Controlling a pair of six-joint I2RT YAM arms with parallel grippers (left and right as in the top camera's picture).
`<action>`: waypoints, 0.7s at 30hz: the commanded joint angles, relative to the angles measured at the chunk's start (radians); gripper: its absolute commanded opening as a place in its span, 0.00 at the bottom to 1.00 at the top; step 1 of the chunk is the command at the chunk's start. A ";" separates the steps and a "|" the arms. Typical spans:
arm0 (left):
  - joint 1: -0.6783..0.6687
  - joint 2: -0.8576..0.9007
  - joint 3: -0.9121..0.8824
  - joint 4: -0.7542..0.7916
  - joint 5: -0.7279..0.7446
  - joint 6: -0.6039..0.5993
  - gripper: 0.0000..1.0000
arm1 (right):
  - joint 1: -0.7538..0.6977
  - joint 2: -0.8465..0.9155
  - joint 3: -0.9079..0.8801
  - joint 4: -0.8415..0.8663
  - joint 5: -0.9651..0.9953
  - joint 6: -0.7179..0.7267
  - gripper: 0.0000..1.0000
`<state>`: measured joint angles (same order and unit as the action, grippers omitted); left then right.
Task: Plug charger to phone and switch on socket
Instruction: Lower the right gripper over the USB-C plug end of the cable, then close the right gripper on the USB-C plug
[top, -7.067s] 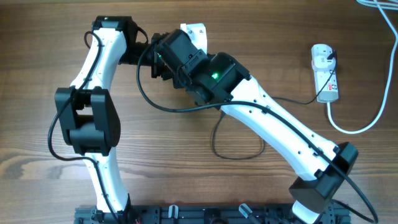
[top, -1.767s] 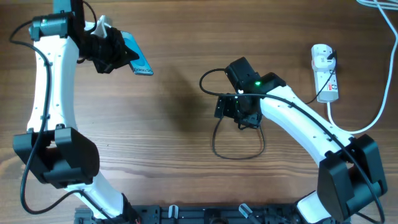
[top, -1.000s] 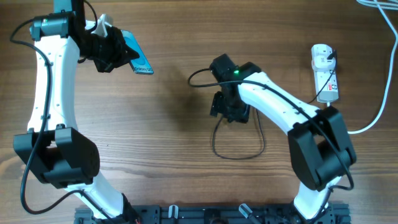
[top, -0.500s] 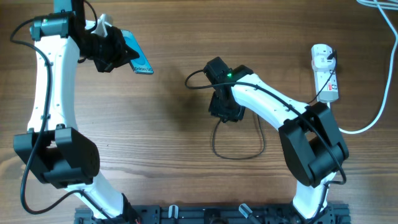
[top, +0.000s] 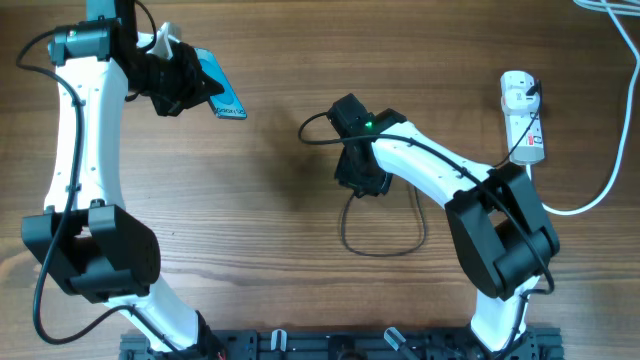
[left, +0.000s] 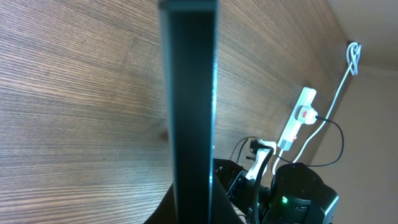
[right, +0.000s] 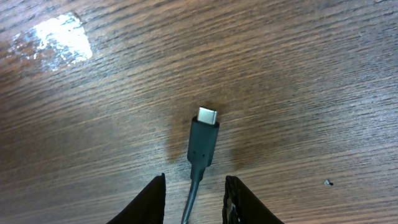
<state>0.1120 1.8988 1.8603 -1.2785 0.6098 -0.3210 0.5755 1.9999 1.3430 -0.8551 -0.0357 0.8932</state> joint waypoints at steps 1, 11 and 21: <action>-0.003 -0.006 0.006 0.005 0.009 -0.005 0.04 | 0.004 0.044 -0.008 0.001 0.035 0.025 0.33; -0.003 -0.006 0.006 0.011 0.009 -0.005 0.04 | 0.005 0.079 -0.009 -0.003 -0.022 0.024 0.33; -0.003 -0.006 0.006 0.011 0.009 -0.005 0.04 | 0.004 0.079 -0.009 -0.024 -0.026 0.025 0.32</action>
<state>0.1120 1.8988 1.8603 -1.2747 0.6098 -0.3210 0.5755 2.0308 1.3434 -0.8661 -0.0303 0.9009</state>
